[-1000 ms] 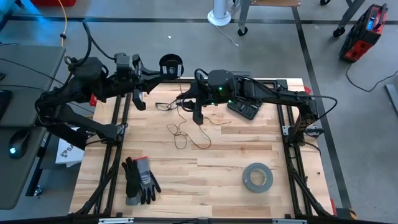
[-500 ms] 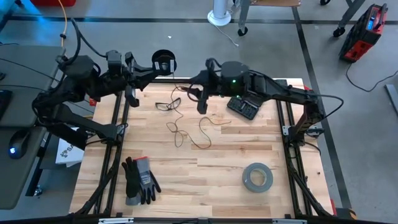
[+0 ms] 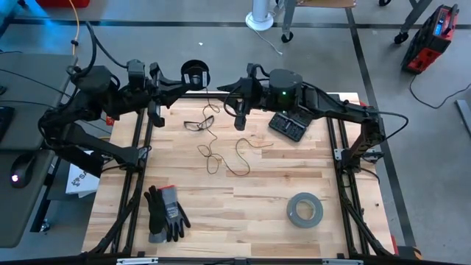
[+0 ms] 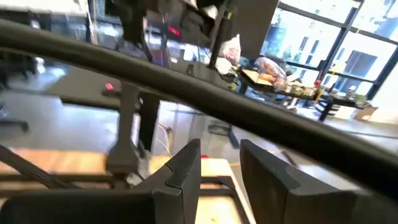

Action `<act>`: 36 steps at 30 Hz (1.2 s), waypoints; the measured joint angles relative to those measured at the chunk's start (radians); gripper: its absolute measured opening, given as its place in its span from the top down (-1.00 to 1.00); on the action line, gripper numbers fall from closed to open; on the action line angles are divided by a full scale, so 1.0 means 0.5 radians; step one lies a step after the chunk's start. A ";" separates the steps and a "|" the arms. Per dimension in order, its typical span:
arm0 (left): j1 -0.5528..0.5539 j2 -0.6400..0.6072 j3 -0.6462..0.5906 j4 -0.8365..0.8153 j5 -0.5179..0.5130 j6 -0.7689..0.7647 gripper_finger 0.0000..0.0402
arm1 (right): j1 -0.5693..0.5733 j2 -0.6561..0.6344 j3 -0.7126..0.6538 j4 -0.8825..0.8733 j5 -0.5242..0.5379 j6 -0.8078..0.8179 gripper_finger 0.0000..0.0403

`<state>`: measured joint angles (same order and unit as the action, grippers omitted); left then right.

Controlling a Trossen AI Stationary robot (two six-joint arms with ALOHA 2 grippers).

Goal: Coil cords
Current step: Coil the black wire on the black spool

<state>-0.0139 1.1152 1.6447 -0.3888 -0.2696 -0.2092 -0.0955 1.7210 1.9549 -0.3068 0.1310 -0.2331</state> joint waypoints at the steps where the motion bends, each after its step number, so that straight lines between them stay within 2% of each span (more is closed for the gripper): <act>1: 0.000 0.000 0.000 0.005 0.014 0.000 0.99 | -0.006 0.000 0.000 -0.025 0.000 -0.036 0.49; 5: 0.000 0.000 0.000 0.060 0.080 0.003 0.99 | -0.007 0.002 0.000 -0.157 -0.034 -0.121 0.67; 7: 0.000 -0.001 0.000 0.060 0.086 0.004 0.99 | -0.004 0.002 0.000 -0.156 -0.132 -0.079 0.87; 9: 0.002 0.000 0.000 0.051 0.087 0.004 0.99 | 0.002 0.002 0.000 -0.157 -0.205 -0.052 0.96; 18: 0.002 0.000 0.000 0.042 0.132 0.007 0.99 | 0.013 0.002 0.000 -0.295 -0.258 -0.018 1.00; 28: 0.002 0.050 0.000 0.065 0.132 0.041 0.99 | 0.053 0.020 0.000 -0.226 -0.429 0.052 1.00; 36: 0.002 0.112 -0.001 0.111 0.133 0.040 0.99 | 0.119 0.057 0.002 -0.174 -0.426 0.046 1.00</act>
<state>-0.0132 1.1711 1.6444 -0.3335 -0.2029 -0.1891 -0.0357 1.7496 1.9556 -0.3937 -0.0820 -0.2103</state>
